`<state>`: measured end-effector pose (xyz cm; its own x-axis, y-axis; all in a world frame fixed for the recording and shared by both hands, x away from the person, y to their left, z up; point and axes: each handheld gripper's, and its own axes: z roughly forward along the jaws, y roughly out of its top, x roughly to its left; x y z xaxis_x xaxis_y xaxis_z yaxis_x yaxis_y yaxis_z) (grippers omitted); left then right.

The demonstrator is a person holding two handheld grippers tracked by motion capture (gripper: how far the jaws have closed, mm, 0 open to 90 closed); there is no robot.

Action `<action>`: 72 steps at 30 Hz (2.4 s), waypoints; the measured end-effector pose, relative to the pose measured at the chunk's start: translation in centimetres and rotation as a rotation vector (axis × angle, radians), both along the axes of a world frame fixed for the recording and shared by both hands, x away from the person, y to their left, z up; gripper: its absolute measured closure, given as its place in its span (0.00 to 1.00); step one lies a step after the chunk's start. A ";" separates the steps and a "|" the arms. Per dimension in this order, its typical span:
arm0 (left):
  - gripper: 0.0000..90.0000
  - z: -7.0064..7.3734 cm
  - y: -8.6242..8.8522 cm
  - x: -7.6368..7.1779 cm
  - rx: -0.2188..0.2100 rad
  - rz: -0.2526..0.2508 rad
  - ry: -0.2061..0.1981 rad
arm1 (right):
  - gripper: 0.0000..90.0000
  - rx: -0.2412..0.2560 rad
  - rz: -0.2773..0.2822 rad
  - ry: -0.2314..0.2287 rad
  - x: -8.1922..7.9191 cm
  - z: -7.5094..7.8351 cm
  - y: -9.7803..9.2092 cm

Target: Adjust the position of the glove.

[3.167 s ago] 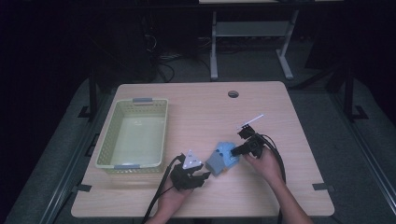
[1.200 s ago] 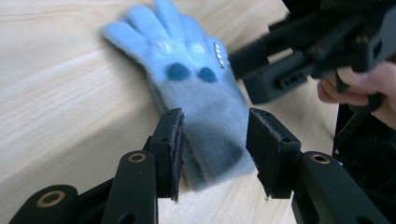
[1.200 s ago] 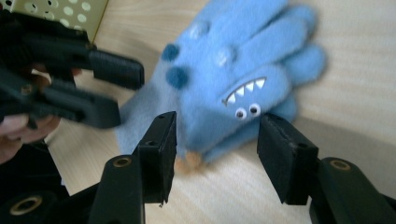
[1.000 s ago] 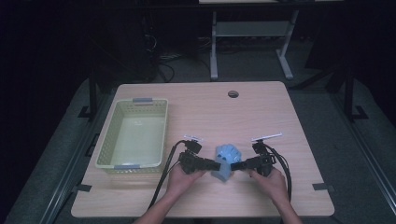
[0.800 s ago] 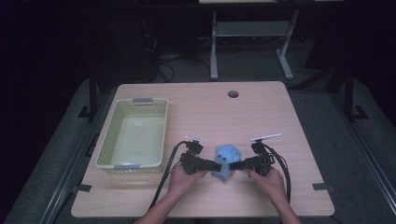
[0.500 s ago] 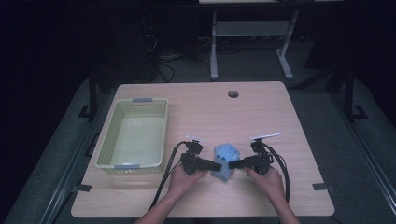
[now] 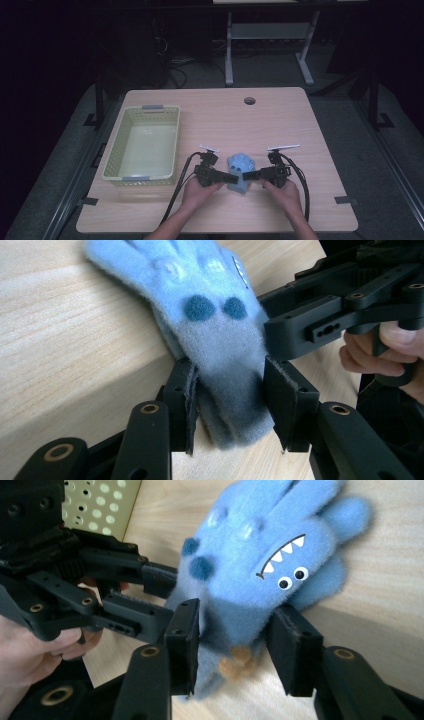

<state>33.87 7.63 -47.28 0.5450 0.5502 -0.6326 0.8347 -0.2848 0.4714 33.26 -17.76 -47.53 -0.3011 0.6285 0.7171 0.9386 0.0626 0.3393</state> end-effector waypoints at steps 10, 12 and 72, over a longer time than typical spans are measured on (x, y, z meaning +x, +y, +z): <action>0.71 -0.3 0.0 0.2 -0.029 0.020 0.016 | 0.80 0.014 -0.015 -0.015 0.2 -0.6 0.6; 0.73 -0.4 0.0 0.2 -0.039 0.022 0.012 | 0.82 0.012 -0.019 -0.017 0.2 -0.6 0.7; 0.76 9.9 5.6 1.3 -0.116 0.105 -0.175 | 0.84 0.077 0.017 -0.248 2.3 9.8 5.4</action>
<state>35.22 13.26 -37.41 0.5954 0.5388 -0.5960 0.7597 -0.1363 0.6358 35.53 -12.40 -37.73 -0.4834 0.5686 0.6657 0.8253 0.0424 0.5631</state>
